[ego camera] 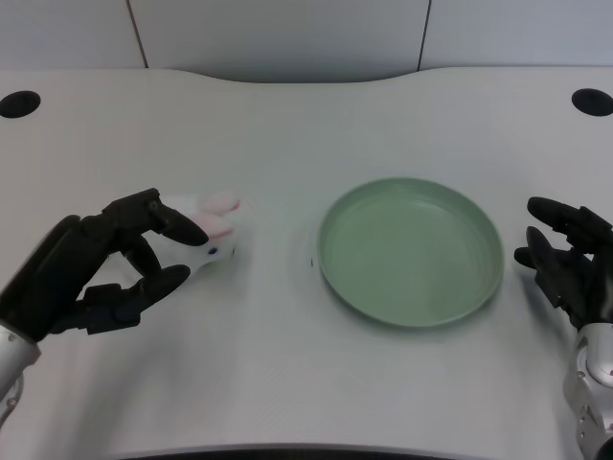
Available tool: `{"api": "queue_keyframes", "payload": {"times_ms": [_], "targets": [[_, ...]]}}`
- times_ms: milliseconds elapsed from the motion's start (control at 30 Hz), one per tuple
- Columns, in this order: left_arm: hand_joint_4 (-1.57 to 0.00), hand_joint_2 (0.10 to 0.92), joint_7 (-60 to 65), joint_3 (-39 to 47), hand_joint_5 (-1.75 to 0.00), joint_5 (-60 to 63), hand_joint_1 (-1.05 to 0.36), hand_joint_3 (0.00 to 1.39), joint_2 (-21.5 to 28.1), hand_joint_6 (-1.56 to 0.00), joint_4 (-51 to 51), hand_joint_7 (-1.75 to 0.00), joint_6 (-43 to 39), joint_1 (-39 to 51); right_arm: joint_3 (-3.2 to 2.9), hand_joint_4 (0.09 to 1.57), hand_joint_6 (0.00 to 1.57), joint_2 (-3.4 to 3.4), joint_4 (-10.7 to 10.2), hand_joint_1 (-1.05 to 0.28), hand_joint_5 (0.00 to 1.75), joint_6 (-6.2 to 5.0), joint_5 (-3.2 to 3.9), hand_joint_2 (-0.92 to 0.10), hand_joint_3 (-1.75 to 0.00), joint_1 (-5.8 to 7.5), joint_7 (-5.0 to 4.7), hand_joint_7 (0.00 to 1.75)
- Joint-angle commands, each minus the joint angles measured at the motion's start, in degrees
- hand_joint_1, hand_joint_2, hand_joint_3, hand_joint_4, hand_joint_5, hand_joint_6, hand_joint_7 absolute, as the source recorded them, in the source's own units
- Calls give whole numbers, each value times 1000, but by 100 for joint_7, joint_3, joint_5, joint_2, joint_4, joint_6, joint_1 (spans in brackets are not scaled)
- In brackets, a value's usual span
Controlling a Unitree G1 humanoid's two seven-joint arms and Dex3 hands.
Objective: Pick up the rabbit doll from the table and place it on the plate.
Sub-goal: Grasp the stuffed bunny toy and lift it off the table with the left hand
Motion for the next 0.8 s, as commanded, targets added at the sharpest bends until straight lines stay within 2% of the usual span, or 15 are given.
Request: {"api": "queue_keyframes", "payload": {"times_ms": [33,67,133,233,267,333,400,433,467,567,667,733,800], "targets": [[-298,921,284,-78,-1419,516,-662,362,299,-330,-314,-747,-114,-62,13,706,749,-35,-38,-314,890,15,-16,-921,-219,37,-78,456],[-234,921,367,-100,-1380,651,-683,311,346,-301,-347,-707,-182,-106,8,704,752,-32,-24,-310,891,-10,-14,-921,-216,39,-76,456],[-127,921,513,-152,-1332,914,-697,255,463,-263,-364,-655,-315,-258,-29,681,754,-19,-11,-301,879,-53,40,-921,-215,39,-3,457],[-17,921,651,-212,-1283,1130,-698,224,563,-232,-345,-615,-367,-365,-30,667,754,-22,-5,-301,872,-22,32,-921,-220,32,-7,456],[-8,921,723,-251,-1213,1352,-703,222,660,-213,-351,-598,-383,-455,-43,666,753,-18,-10,-301,870,-9,50,-921,-220,27,6,456],[-1,921,831,-308,-960,1624,-717,222,781,-169,-354,-538,-398,-563,-66,663,752,-10,-16,-297,868,3,73,-921,-216,21,29,456],[0,921,810,-397,-908,1814,-719,223,907,-163,-297,-522,-307,-765,-70,663,752,-11,-3,-296,868,22,60,-921,-215,6,6,456],[1,921,751,-466,-589,1925,-781,208,996,-127,-234,-364,-222,-936,-63,685,755,-14,9,-298,880,36,40,-921,-207,-6,-25,455],[1,921,716,-522,-472,1999,-806,206,1063,-124,-188,-290,-159,-1056,-57,693,757,-17,17,-299,885,45,25,-921,-203,-13,-48,453],[1,921,430,-822,-253,2334,-872,195,1303,-78,111,-184,199,-1557,-68,695,761,-22,35,-304,889,33,40,-921,-193,-19,-4,449],[-2,921,254,-1079,-220,2490,-910,195,1433,-73,396,-161,388,-1887,-107,683,762,-5,25,-310,890,39,99,-921,-189,-22,74,445],[-1,921,45,-1337,-196,2657,-941,189,1485,-61,702,-146,582,-2190,-116,683,764,2,12,-316,897,61,108,-921,-186,-22,68,445],[1,921,-194,-1588,-108,2799,-986,178,1481,-30,999,-118,828,-2484,-88,696,767,-5,6,-329,913,60,73,-921,-180,-13,24,445]]}}
